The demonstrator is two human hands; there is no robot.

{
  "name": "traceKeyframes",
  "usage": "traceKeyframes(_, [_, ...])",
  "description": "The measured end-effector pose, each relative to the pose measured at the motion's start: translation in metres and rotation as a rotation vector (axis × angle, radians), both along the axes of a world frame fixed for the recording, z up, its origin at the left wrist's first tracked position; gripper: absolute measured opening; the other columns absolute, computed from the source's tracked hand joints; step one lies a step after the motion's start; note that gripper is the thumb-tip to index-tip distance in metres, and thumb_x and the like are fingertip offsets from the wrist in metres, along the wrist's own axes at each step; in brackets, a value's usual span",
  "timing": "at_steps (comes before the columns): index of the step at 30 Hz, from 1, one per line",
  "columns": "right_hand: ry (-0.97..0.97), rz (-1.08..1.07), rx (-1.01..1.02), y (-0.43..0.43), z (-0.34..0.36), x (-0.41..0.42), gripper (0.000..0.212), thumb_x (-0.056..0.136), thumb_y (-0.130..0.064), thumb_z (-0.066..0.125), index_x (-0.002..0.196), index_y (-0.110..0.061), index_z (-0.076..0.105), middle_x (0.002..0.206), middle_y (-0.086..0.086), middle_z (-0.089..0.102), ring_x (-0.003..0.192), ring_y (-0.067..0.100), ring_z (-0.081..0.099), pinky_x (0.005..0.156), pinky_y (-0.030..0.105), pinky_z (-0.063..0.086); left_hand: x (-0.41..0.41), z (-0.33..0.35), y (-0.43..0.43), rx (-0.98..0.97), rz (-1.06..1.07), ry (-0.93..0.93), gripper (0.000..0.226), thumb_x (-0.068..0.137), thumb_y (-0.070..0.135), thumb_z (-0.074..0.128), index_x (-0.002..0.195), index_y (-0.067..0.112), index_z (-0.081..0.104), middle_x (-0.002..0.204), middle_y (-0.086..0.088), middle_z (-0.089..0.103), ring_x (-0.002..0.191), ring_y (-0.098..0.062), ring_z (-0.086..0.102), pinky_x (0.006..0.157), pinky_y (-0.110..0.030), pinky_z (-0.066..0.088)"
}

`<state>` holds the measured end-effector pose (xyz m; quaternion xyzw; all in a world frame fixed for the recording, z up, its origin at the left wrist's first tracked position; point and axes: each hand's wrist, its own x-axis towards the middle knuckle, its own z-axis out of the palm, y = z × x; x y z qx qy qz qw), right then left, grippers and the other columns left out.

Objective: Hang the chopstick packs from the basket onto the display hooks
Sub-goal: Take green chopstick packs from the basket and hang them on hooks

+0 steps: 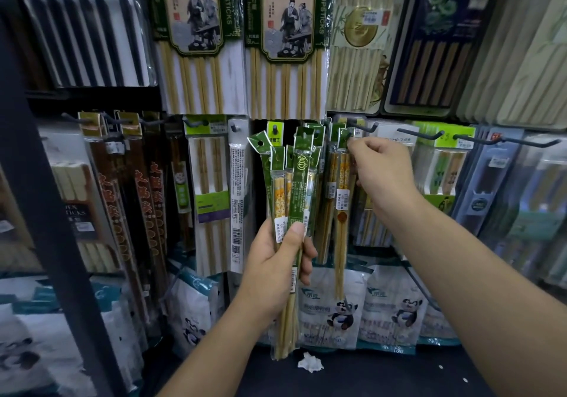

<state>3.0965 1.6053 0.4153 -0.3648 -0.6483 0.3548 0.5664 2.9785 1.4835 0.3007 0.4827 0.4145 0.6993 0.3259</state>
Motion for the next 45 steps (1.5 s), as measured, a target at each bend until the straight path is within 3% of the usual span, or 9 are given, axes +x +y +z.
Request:
traceKeyframes(4, [-0.025,-0.027,0.003,0.007,-0.007,-0.001,0.046,0.101,-0.032,0.058,0.088,0.012,0.061,0.071,0.012,0.043,0.063,0.020,0.037,0.059,0.020,0.041,0.001,0.001,0.001,-0.014,0.005,-0.004,0.012,0.105,0.026,0.053,0.103,0.015,0.056,0.085,-0.002,0.071,0.062,-0.015,0.059,0.051,-0.027,0.052])
traceKeyframes(8, [0.016,-0.108,-0.010,0.005,-0.015,0.001,0.025,0.098,-0.034,0.064,0.091,-0.011,0.070,0.087,0.013,0.071,0.071,0.014,0.060,0.064,0.024,0.047,-0.001,0.000,0.002,-0.036,-0.010,-0.042,0.008,0.103,0.027,0.057,0.103,0.019,0.058,0.084,-0.003,0.069,0.060,-0.014,0.056,0.045,-0.025,0.046])
traceKeyframes(11, [0.065,-0.087,-0.007,-0.006,-0.021,0.004,0.023,0.098,-0.035,0.063,0.091,-0.014,0.069,0.079,0.005,0.070,0.065,0.005,0.059,0.063,0.024,0.047,0.000,0.000,0.001,-0.036,-0.041,-0.045,0.021,0.094,0.037,0.061,0.102,0.017,0.058,0.084,-0.002,0.070,0.060,-0.014,0.058,0.045,-0.025,0.046])
traceKeyframes(15, [0.103,0.147,-0.040,-0.026,-0.027,0.003,0.021,0.099,-0.034,0.063,0.084,-0.023,0.072,0.071,-0.012,0.068,0.065,0.004,0.063,0.056,0.020,0.047,0.002,0.001,0.000,-0.024,-0.074,-0.044,0.032,0.088,0.040,0.065,0.103,0.013,0.056,0.082,-0.004,0.072,0.058,-0.015,0.060,0.046,-0.026,0.048])
traceKeyframes(24, [0.186,0.208,-0.097,-0.032,-0.024,0.001,0.018,0.097,-0.025,0.067,0.082,-0.018,0.073,0.065,-0.009,0.064,0.061,0.005,0.059,0.051,0.020,0.047,0.005,0.003,-0.001,-0.020,-0.077,-0.046,0.013,0.088,0.042,0.066,0.092,0.030,0.063,0.080,-0.005,0.070,0.055,-0.016,0.057,0.044,-0.027,0.046])
traceKeyframes(30, [0.136,0.273,-0.086,-0.031,-0.026,0.001,0.012,0.096,-0.023,0.070,0.086,-0.019,0.075,0.070,-0.009,0.068,0.066,0.005,0.062,0.056,0.021,0.050,0.005,0.004,-0.002,-0.029,-0.076,-0.098,0.030,0.097,0.036,0.060,0.106,0.008,0.053,0.081,-0.011,0.073,0.056,-0.021,0.063,0.044,-0.029,0.050])
traceKeyframes(37, [0.205,0.109,-0.045,-0.015,0.000,0.007,0.018,0.098,-0.024,0.066,0.083,-0.021,0.074,0.066,-0.004,0.064,0.066,0.013,0.057,0.058,0.026,0.049,-0.002,0.000,0.003,-0.002,-0.037,-0.129,0.040,0.094,0.037,0.055,0.114,0.002,0.057,0.101,-0.012,0.078,0.096,-0.027,0.076,0.071,-0.037,0.064])
traceKeyframes(41, [0.165,0.065,-0.055,-0.011,0.005,0.003,0.020,0.099,-0.026,0.065,0.083,-0.020,0.075,0.072,0.003,0.061,0.068,0.015,0.056,0.062,0.029,0.050,-0.009,-0.003,0.004,0.017,0.041,-0.061,0.044,0.094,0.037,0.055,0.102,-0.006,0.059,0.083,-0.005,0.070,0.076,-0.021,0.068,0.068,-0.031,0.060])
traceKeyframes(45, [0.167,0.043,-0.079,-0.013,0.008,0.002,0.023,0.097,-0.023,0.065,0.076,-0.018,0.073,0.074,0.009,0.053,0.067,0.019,0.048,0.061,0.033,0.046,-0.012,-0.003,0.002,0.016,0.021,-0.025,0.034,0.099,0.035,0.054,0.090,0.002,0.058,0.073,-0.005,0.064,0.059,-0.017,0.059,0.057,-0.028,0.054])
